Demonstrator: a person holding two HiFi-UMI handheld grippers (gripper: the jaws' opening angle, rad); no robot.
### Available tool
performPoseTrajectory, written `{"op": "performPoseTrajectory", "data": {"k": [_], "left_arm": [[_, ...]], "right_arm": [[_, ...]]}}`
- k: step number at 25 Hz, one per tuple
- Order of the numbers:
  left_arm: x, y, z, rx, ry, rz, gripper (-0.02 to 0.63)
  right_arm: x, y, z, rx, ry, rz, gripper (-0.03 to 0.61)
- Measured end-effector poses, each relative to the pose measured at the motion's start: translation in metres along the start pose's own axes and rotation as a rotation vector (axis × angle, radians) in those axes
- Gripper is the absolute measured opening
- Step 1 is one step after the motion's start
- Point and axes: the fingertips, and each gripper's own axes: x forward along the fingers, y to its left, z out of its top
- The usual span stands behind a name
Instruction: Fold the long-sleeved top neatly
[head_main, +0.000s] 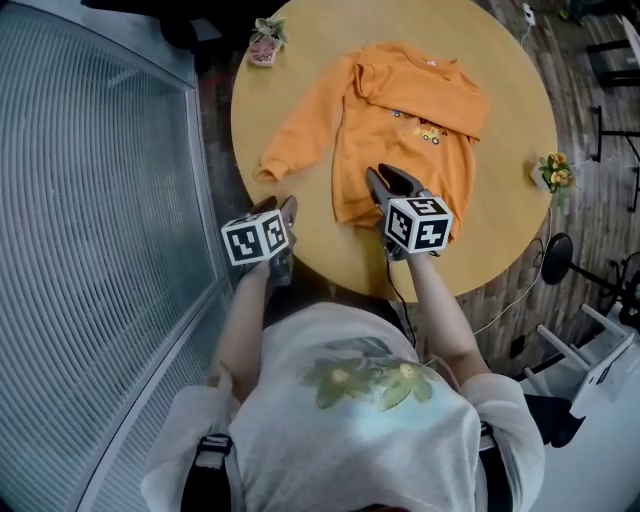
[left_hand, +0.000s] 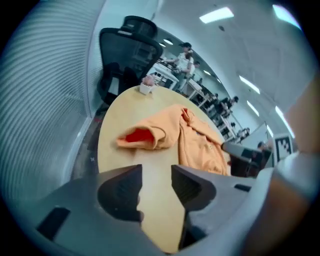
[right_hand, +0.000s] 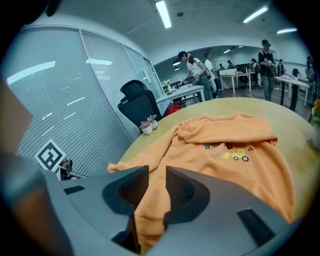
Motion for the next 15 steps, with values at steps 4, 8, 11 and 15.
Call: {"op": "performPoseTrajectory", "data": {"k": [4,8,11,15], "left_arm": [[0.002,0.001,0.03,-0.401,-0.145,-0.111,0.238],[0.013,0.011,0.056,-0.638,-0.228,-0.1,0.261],[0.025,0.021,0.053,-0.813,-0.231,-0.076,0.259],[0.036,0.027,0.039,-0.947,-0.221,-0.076,0.133]], "right_arm": [[-0.008,0.006,-0.003,-0.024,0.002,0.022,0.115],[-0.017,0.009,-0.007,-0.028,0.002,0.03,0.115],[-0.024,0.009,-0.01,-0.017,0.0,0.031,0.115],[-0.03,0.005,-0.011,-0.001,-0.011,0.026,0.115]]}}
